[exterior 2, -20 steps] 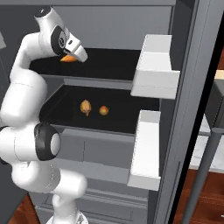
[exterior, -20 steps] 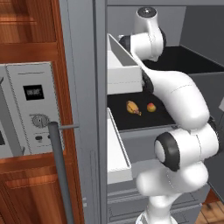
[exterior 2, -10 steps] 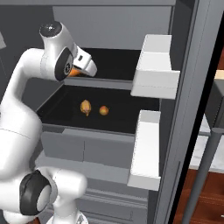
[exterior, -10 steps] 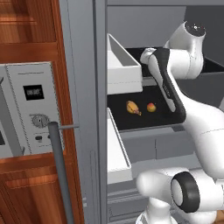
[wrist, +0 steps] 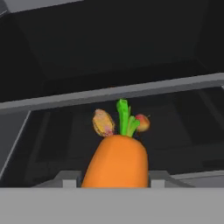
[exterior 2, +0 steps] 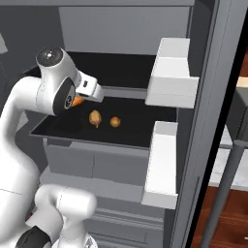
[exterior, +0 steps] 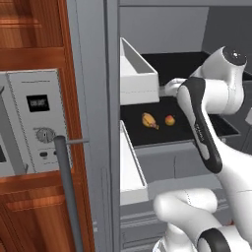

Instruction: Open the fridge, remove the apple, carrot, and chicken drumstick, and place them on any counter.

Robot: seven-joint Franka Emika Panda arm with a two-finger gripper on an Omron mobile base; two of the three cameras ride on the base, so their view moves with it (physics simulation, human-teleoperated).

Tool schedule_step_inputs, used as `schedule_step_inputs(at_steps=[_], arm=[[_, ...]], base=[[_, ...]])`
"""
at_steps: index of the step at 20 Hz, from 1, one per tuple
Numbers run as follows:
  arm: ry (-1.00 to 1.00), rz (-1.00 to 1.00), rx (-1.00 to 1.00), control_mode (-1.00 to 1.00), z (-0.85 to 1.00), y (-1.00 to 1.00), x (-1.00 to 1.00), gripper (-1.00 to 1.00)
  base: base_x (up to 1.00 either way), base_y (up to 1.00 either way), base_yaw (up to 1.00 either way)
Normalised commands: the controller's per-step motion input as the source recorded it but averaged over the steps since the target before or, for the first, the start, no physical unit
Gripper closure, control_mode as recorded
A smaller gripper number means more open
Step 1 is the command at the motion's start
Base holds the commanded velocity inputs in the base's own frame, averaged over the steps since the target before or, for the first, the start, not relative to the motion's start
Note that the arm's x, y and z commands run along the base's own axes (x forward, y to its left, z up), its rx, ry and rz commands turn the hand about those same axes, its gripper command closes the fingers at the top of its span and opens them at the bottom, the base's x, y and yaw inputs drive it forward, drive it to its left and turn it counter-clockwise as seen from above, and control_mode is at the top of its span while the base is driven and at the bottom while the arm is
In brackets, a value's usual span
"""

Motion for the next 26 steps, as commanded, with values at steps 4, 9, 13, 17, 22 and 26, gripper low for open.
schedule_step_inputs(at_steps=[4,9,13,17,22,26], arm=[[0.00,0.00,0.00,1.00,0.00,0.00,0.00,1.00],[0.00,0.00,0.00,1.00,0.00,0.00,0.00,1.00],[0.00,0.00,0.00,1.00,0.00,0.00,0.00,1.00],[0.00,0.00,0.00,1.00,0.00,0.00,0.00,1.00],[0.00,0.00,0.00,1.00,0.00,0.00,0.00,1.00],[0.00,0.00,0.00,1.00,0.00,0.00,0.00,1.00]], base=[[-1.00,0.00,0.00],[-1.00,-0.09,-0.03],[-1.00,-0.71,-0.10],[-0.62,-1.00,-0.03],[0.01,-1.00,0.03],[0.21,-1.00,0.12]])
